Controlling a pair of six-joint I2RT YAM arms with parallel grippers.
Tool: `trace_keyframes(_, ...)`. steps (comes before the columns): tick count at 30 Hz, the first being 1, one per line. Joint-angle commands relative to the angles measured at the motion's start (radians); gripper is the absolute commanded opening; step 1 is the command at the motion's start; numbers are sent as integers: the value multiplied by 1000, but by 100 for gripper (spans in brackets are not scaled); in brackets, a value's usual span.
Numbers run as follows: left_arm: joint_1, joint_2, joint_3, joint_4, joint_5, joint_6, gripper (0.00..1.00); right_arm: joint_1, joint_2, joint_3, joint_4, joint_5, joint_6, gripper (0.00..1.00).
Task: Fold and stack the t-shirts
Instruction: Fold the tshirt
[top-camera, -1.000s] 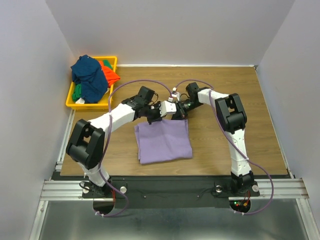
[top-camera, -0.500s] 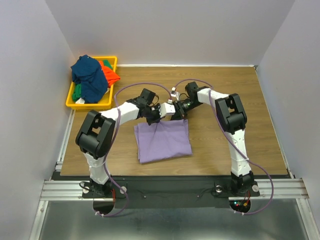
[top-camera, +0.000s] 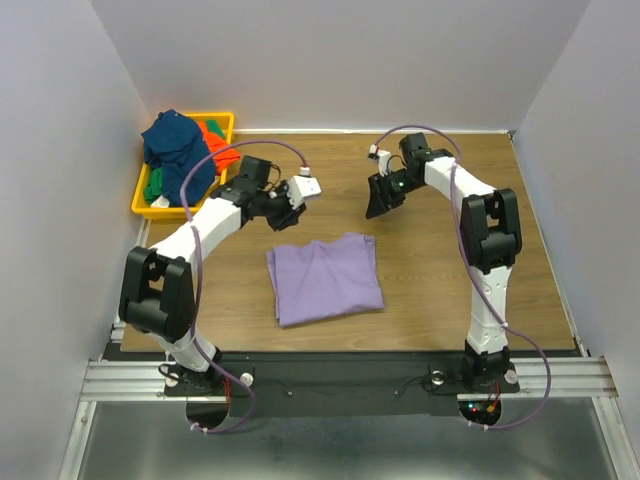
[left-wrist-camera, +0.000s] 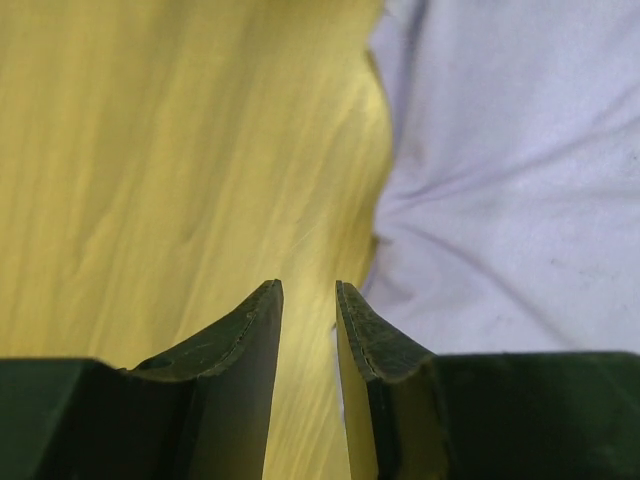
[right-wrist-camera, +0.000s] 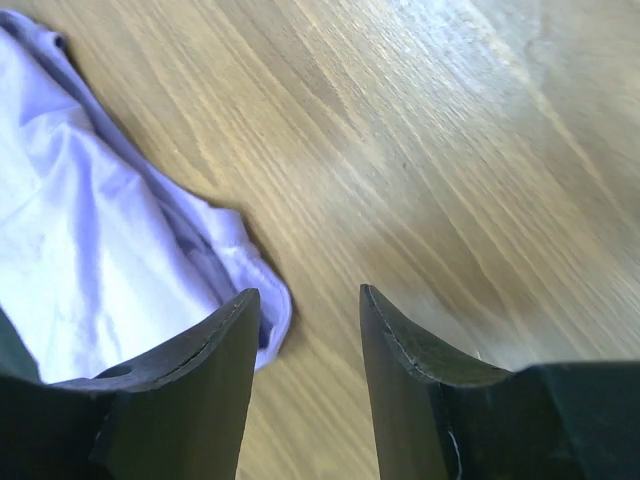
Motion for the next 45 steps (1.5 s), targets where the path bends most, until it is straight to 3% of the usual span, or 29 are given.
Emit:
trace_keyframes(1,72,-59,-40,-63,64,-64,41,8,-74,-15,-35,-23,-19,51)
trace_keyframes(6,132,-41,-72,-84,95,-91,42,15,-89,-70,-50,-77,-22,51)
trace_keyframes(24,144,31,-125,-89,66,-91,46,57,-76,-101,-73,-101,-31,53)
trace_keyframes(30,149,30,-134,-94,66,-85,46,67,-79,-132,-87,-120,-56,44)
trace_keyframes(45,169,62,-126,-83,37,-82,43,65,-89,-120,-90,-115,-66,7)
